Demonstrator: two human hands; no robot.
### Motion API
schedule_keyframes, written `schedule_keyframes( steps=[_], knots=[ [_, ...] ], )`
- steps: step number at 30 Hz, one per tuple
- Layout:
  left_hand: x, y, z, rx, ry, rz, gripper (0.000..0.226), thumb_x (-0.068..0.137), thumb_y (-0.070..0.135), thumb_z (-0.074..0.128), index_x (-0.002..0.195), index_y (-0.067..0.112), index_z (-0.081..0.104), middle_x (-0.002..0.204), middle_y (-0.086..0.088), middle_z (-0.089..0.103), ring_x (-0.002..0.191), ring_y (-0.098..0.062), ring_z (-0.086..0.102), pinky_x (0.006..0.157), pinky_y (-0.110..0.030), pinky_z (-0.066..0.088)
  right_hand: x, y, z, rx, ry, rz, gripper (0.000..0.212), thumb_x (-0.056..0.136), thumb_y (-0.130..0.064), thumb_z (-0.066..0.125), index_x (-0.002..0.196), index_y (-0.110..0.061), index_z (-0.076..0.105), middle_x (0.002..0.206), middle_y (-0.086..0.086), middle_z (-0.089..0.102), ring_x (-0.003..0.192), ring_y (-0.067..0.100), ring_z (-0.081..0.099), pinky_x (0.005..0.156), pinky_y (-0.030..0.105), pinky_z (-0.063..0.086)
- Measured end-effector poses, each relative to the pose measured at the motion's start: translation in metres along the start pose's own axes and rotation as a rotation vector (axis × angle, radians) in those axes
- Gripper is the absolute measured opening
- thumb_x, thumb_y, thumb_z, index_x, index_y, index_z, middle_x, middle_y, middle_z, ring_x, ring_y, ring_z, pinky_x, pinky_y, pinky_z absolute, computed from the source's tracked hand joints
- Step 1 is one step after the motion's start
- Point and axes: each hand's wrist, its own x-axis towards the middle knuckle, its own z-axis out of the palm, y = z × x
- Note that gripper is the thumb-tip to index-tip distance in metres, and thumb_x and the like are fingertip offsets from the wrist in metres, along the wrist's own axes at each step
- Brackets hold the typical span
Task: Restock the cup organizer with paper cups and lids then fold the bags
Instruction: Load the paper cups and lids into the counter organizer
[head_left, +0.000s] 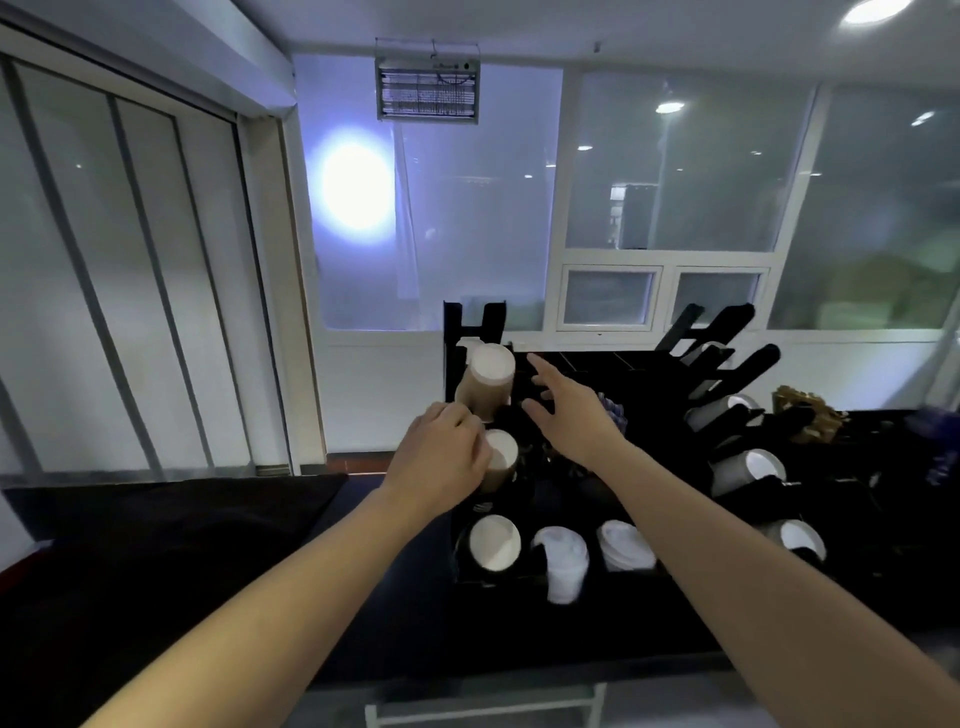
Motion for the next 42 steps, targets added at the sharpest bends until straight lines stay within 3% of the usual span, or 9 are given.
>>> schedule_keyframes(
  steps=[3,6,14,16,18,23,26,34,42],
  knots=[
    [-0.004,0.048,-0.001,0.014,0.089,0.08,0.035,0.095,0.034,0.039,0.074,0.016,0.061,0.075,-0.002,0.059,0.075,-0.026,0.057,0.065,-0.036,0.042,-0.034,0.016,-0.032,-0.065,0.065,0.001,0.022,0.1,-0.029,0.058,0.116,-0.022,0.07,0.103,-0.003,0.072,0.097,0.015,0.067,0.09,0.032,0.054],
    [-0.016,0.096,0.009,-0.043,0.022,0.109,0.035,0.097,0.03,0.047,0.064,0.02,0.049,0.064,-0.002,0.056,0.062,-0.027,0.056,0.059,-0.033,0.035,-0.08,0.035,-0.066,-0.072,0.069,0.045,0.017,0.097,-0.025,0.059,0.09,-0.017,0.072,0.082,-0.003,0.069,0.079,0.015,0.064,0.08,0.034,0.054],
    [-0.077,0.213,0.075,-0.226,-0.41,0.072,0.042,0.098,0.023,0.047,0.058,0.012,0.04,0.062,-0.008,0.05,0.063,-0.031,0.054,0.061,-0.043,0.044,-0.239,0.128,-0.108,-0.043,-0.125,0.341,0.018,0.097,-0.029,0.057,0.082,-0.027,0.066,0.066,-0.005,0.064,0.058,0.013,0.059,0.059,0.033,0.05],
    [-0.096,0.235,0.097,-0.206,-0.491,0.066,0.038,0.097,0.026,0.046,0.063,0.01,0.05,0.071,-0.008,0.058,0.071,-0.028,0.057,0.066,-0.042,0.046,-0.281,0.15,-0.105,0.008,-0.207,0.393,0.012,0.098,-0.032,0.058,0.09,-0.029,0.067,0.076,-0.012,0.065,0.065,0.004,0.06,0.064,0.023,0.048],
    [-0.116,0.254,0.117,-0.188,-0.588,0.106,0.036,0.098,0.025,0.046,0.073,0.004,0.062,0.081,-0.012,0.065,0.079,-0.03,0.061,0.072,-0.043,0.049,-0.321,0.166,-0.097,0.005,-0.3,0.411,0.024,0.096,-0.038,0.063,0.118,-0.028,0.065,0.104,-0.017,0.065,0.097,0.003,0.065,0.076,0.01,0.044],
    [-0.157,0.279,0.153,-0.064,-0.697,0.218,0.028,0.098,0.033,0.057,0.084,0.012,0.07,0.088,-0.011,0.071,0.084,-0.029,0.069,0.071,-0.037,0.054,-0.388,0.202,-0.065,0.034,-0.491,0.543,0.083,0.081,-0.058,0.074,0.15,-0.038,0.034,0.143,-0.011,0.045,0.127,0.013,0.049,0.1,0.028,0.046],
    [-0.185,0.286,0.166,-0.13,-0.783,0.148,0.039,0.105,0.037,0.036,0.094,0.013,0.065,0.105,-0.012,0.067,0.097,-0.033,0.063,0.074,-0.038,0.046,-0.409,0.208,-0.047,0.106,-0.505,0.608,0.083,0.077,-0.044,0.079,0.143,-0.048,0.029,0.137,-0.01,0.048,0.116,0.017,0.053,0.091,0.03,0.048],
    [-0.206,0.287,0.161,-0.173,-0.895,0.067,0.026,0.101,0.027,0.037,0.097,0.015,0.06,0.104,-0.009,0.064,0.095,-0.032,0.061,0.071,-0.038,0.046,-0.418,0.215,-0.03,0.074,-0.393,0.572,0.075,0.073,-0.045,0.078,0.135,-0.042,0.035,0.13,-0.01,0.05,0.106,0.018,0.057,0.088,0.035,0.051],
    [-0.164,0.269,0.122,-0.235,-0.661,0.022,0.022,0.092,0.032,0.042,0.092,0.02,0.06,0.103,-0.004,0.065,0.096,-0.029,0.063,0.075,-0.04,0.053,-0.359,0.175,-0.076,0.057,-0.274,0.467,0.077,0.071,-0.048,0.078,0.136,-0.042,0.037,0.124,-0.013,0.056,0.107,0.014,0.059,0.09,0.036,0.053]
  ],
)
